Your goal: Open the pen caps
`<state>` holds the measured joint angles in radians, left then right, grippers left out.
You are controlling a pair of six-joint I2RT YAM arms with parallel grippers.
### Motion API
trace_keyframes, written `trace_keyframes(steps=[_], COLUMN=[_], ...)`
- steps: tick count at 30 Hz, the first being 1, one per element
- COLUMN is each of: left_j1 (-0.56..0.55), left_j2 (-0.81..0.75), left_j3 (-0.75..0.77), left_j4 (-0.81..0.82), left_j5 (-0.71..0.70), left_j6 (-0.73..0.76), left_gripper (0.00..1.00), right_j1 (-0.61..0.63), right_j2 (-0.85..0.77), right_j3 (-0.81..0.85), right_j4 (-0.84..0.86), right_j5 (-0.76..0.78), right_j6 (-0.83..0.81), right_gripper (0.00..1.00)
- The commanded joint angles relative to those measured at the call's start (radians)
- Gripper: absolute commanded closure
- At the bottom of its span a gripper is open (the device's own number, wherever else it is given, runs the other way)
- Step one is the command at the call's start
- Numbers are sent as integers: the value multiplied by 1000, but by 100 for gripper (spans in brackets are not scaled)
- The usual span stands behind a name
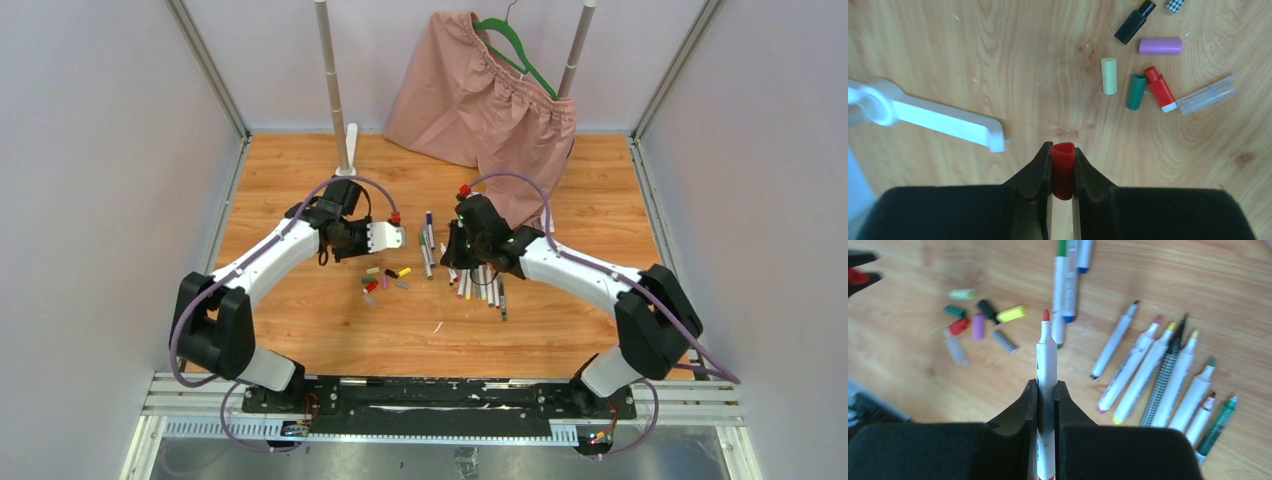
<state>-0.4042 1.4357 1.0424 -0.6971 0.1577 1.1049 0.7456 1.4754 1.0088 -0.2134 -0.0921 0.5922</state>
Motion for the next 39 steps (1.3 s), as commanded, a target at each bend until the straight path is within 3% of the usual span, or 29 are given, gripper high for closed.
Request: trace_keyframes(steps=[1,5,15,19,24,33,39], left_j1=[84,150,156,156,156,156,156], left_j2=[58,89,117,134,141,123,91], left_j3=[-25,-39,-142,-153,-153,-145,-99], left_j4=[38,54,143,157,148,85,34], left_j5=[94,149,147,142,169,246,265], left_j6=[-184,-226,-208,-209,-212,-186,-194], left_gripper=[100,100,99,93,75,64,62], right_j1=[21,37,49,51,51,50,49], right_j2=[114,223,420,443,437,401,378], right_j3=[63,125,208,197,170,116,94], right_j4=[-38,-38,-34,-30,-25,-17,-7], right_j5=[282,348,375,393,412,428,438], right_j6=[55,95,139,150,150,114,61], right_gripper=[100,100,100,100,91,78,75])
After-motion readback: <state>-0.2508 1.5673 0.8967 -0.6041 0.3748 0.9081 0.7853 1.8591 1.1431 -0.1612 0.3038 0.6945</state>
